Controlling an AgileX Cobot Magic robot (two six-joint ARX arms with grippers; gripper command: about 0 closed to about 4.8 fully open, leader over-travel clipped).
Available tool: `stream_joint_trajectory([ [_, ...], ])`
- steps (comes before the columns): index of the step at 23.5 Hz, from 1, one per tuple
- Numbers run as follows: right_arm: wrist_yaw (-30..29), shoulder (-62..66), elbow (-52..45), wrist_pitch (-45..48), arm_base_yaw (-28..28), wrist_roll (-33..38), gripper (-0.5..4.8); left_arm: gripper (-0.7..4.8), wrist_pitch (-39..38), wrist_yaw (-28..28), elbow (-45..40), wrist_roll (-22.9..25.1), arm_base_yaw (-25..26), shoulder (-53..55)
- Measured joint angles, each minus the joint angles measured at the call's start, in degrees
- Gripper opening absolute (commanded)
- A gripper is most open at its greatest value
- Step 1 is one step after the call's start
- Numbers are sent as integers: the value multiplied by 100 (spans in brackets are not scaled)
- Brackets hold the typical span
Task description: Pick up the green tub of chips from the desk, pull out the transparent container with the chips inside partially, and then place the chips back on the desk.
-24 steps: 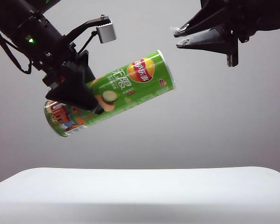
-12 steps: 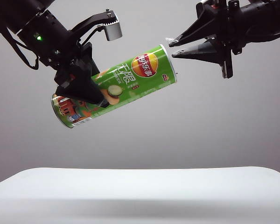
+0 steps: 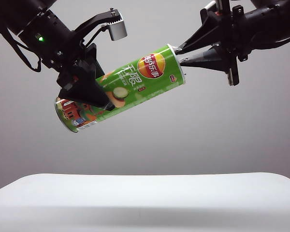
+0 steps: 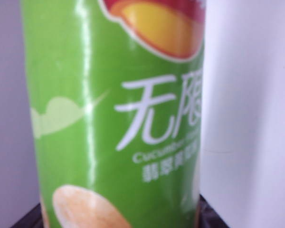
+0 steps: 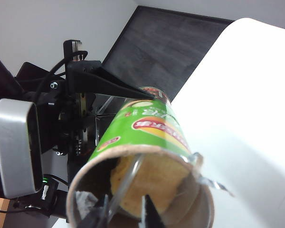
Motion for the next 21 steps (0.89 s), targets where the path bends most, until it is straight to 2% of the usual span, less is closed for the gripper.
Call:
stream_joint_trajectory([
  [10,-13,146,0,691,22,645,95,329,85,216,0,-2,0,0],
  [14,-28,146,0,710,42,686,108,294,192,232,0,-22,0,0],
  [17,-63,146,0,710,96,688,122,293,216,238,0,-35,0,0],
  [21,-63,149,2,713,192,702,33,293,197,240,-4,-90,2,0],
])
